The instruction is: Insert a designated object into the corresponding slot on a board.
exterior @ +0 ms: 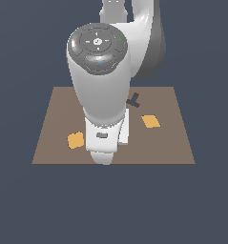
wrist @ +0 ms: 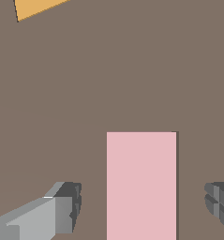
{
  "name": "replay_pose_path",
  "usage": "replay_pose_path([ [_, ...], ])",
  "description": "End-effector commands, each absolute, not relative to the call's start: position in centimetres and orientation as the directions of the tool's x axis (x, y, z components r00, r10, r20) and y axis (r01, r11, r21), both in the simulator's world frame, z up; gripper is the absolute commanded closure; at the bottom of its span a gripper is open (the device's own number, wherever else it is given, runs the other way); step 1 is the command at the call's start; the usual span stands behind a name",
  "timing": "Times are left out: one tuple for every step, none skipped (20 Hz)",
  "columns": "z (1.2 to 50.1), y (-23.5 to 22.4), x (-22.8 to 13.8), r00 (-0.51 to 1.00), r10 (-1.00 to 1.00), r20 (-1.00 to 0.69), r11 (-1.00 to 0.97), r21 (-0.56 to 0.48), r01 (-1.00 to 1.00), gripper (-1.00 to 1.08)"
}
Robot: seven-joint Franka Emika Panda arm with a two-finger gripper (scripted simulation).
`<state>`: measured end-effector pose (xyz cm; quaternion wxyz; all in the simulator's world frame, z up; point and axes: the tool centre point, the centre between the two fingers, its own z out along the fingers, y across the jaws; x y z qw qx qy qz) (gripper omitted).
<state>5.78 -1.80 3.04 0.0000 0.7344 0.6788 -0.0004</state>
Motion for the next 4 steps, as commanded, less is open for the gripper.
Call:
replay_pose_path([
  [3.04, -1.8, 5.79, 0.079, 0.997, -0.001, -0.079, 0.0, 0.997, -0.92],
  [3.04, -1.8, 5.79, 0.079, 0.997, -0.001, -0.079, 0.0, 0.997, -0.92],
  [3.04, -1.8, 5.79, 0.079, 0.997, -0.001, -0.079, 0.0, 0.997, -0.92],
  [3.04, -1.8, 5.79, 0.079, 0.997, -0.001, -0.079, 0.0, 0.997, -0.92],
])
